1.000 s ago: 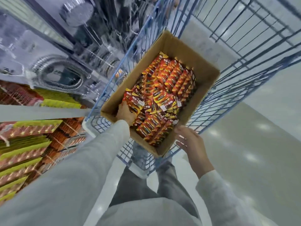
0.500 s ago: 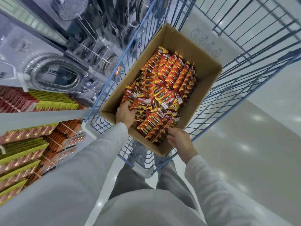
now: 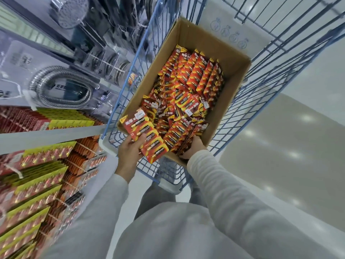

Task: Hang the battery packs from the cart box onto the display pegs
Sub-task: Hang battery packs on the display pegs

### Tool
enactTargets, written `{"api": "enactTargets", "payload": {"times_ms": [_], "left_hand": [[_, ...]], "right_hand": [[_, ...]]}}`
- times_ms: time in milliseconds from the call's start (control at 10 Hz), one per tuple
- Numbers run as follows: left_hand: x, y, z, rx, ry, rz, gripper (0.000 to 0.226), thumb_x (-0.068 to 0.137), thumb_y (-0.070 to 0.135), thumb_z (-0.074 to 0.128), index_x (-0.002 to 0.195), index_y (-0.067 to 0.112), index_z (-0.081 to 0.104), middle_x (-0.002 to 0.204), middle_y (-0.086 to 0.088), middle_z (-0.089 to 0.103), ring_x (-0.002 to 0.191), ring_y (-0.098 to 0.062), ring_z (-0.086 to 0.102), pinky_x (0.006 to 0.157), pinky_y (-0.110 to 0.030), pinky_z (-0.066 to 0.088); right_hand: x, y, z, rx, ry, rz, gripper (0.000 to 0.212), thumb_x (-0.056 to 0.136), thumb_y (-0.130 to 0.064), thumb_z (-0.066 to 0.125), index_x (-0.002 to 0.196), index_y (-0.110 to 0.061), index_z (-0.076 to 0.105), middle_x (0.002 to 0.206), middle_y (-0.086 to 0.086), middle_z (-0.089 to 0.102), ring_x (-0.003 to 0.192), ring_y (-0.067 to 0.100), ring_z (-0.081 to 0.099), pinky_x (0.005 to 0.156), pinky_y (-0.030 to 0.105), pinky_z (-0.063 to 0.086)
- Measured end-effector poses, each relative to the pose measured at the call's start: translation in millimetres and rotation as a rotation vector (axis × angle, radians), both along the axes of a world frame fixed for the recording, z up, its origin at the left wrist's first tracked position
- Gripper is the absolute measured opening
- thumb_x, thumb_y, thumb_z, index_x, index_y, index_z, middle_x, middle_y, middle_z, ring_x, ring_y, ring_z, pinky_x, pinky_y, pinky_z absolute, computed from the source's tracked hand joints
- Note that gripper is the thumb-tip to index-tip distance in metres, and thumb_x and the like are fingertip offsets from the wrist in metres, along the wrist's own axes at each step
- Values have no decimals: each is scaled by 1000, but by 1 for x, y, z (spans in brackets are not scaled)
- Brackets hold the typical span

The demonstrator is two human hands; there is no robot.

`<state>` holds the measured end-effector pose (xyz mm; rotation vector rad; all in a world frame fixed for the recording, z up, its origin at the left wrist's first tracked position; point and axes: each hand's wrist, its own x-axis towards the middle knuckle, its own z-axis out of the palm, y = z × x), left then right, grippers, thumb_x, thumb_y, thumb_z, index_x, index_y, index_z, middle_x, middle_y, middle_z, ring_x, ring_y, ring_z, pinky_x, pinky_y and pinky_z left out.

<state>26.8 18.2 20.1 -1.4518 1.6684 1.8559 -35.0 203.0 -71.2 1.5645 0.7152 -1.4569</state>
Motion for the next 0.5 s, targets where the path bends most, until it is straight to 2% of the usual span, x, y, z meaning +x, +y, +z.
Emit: {"api": "enactTargets", "payload": {"times_ms": [100,200,300,400,500], "left_hand": [[18,0,8,-3,-58,4,25,96,33,72,121,31,69,114,7,78,103,-16,76,89,-40,58],[24,3,9,-16,-85,-4,20,96,34,72,115,34,69,114,9,77,104,-15,74,86,-38,58],[25,9,9,-21,-112,14,20,95,34,73,114,34,69,114,9,76,103,-15,74,79,-32,58],[21,12,7,-20,-110,18,21,95,34,73,116,33,69,114,9,77,101,-14,76,74,-29,58],[15,17,7,-9,-94,2,21,96,33,72,116,34,69,110,14,77,96,-10,77,70,-24,57]], "right_hand": [[10,-11,-15,401,404,827,71,103,-53,20,162,-26,-8,171,2,3,153,24,23,117,39,35],[9,-14,-10,289,-81,-261,68,105,-50,33,163,-19,14,168,8,22,138,23,46,106,35,43],[4,-13,-5,162,-98,-426,83,90,-61,64,156,-21,32,155,6,47,139,29,49,117,43,38],[4,-15,3,140,-74,-395,82,87,-57,72,152,-21,38,149,7,54,136,31,53,117,49,38],[0,-14,10,107,-53,-447,82,86,-59,71,151,-20,39,152,8,51,139,32,48,118,49,34]]}}
